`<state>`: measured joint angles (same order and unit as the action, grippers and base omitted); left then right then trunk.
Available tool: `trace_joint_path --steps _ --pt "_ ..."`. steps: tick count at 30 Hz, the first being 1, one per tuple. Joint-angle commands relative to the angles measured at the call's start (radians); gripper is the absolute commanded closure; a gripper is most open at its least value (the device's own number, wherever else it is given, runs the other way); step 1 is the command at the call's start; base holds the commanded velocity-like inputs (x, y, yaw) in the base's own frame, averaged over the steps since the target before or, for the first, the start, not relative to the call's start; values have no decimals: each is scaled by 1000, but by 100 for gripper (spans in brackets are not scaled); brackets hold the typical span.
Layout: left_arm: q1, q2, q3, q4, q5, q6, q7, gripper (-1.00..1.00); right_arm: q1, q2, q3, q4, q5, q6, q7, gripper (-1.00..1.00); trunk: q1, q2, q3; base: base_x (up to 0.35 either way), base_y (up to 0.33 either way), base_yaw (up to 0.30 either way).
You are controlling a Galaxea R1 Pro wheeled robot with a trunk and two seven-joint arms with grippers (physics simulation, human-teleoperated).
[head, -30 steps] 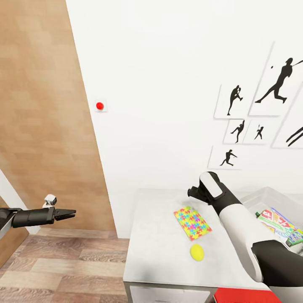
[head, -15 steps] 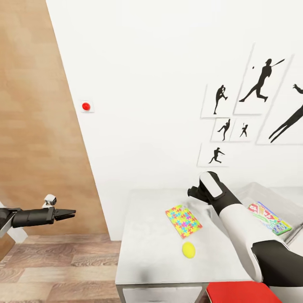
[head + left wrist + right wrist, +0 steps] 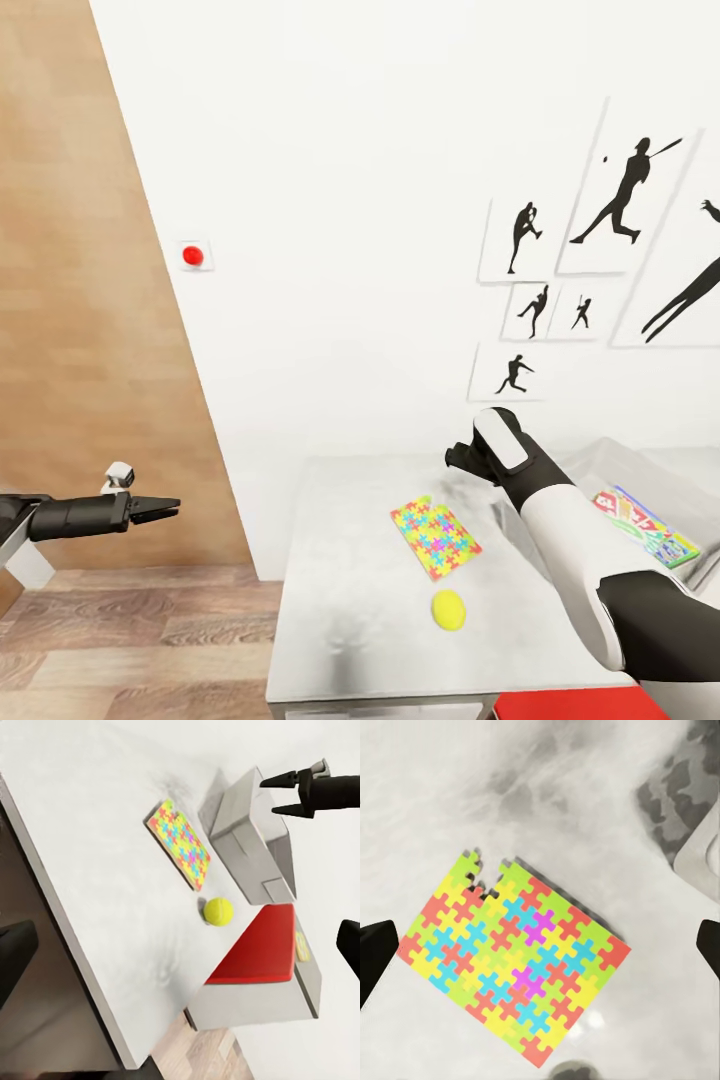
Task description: Put all the toys in the child's room - the three board games (two on the bed and one on the table), the two jigsaw puzzles on the table, and the tennis ball on the table - inside the toy box on the table in the child's room.
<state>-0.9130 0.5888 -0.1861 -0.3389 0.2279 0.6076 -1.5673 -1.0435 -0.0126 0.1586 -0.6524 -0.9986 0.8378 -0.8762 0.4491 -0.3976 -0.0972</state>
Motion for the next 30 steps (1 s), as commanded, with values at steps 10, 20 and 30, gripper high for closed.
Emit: trace_joint_path --steps 10,20,30 --pt "-1 0 -7 0 5 12 1 -100 -1 -1 12 3 -9 3 -9 -100 1 -2 -9 24 0 0" --pt "-1 0 -7 0 5 12 1 -100 0 1 14 4 -9 3 -7 -100 1 -2 -24 1 0 0" --pt "-1 0 -7 0 5 12 1 -100 0 7 15 3 -9 3 -8 -100 1 -2 -26 0 0 0"
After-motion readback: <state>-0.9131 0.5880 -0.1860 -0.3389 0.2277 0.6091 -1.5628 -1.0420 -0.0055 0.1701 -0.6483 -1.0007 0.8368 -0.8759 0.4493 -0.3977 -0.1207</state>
